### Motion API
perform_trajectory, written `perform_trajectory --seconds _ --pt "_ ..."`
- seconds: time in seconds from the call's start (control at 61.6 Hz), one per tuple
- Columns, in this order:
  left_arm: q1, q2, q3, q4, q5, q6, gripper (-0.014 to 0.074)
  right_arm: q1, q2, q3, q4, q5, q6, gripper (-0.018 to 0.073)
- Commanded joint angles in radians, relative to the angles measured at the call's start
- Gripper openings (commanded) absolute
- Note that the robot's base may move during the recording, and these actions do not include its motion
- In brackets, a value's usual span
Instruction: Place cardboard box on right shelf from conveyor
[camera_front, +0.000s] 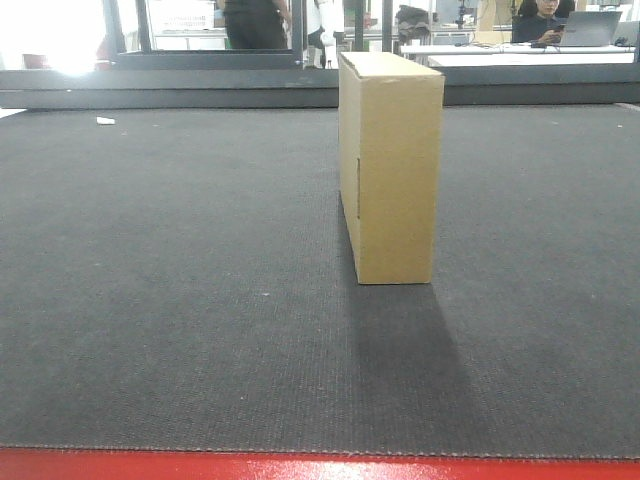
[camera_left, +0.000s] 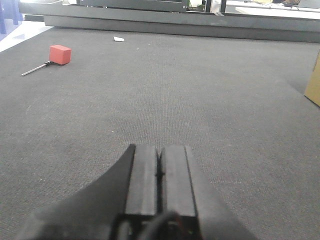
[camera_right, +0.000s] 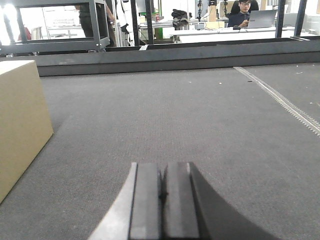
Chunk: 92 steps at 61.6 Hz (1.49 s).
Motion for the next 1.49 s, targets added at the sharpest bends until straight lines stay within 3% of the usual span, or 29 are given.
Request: perform_trajectory --seconds 0.0,0.844,1.088,1.202,1.38,1.478 --pt "0.002 -0.010 0.006 -0.006 -0.085 0.000 -0.0116 -0.004 -0.019 -0.004 -0.011 -0.087 -0.010 0.0023" --pt "0.002 -0.010 0.006 -0.006 -0.085 0.000 -0.0116 -0.004 -0.019 -0.009 -0.013 -0.121 -0.010 0.0023" --pt "0.002 -0.010 0.006 -0.006 -0.085 0.000 -0.0116 -0.004 0.084 -0.309 -0.013 0.026 -0.009 0.0034" --pt "0.002 -0.010 0.006 -0.006 -0.085 0.000 -0.0116 -0.004 0.230 -0.461 -0.018 0.029 -0.009 0.0176" --pt "0.002 -0.010 0.006 -0.006 -0.085 0.000 -0.0116 -0.004 0.490 -0.710 -0.062 0.062 -0.009 0.0600" --pt "0.002 -0.010 0.006 -0.006 -0.085 0.000 -0.0116 0.008 0.607 -0.844 -0.108 0.137 -0.009 0.0590"
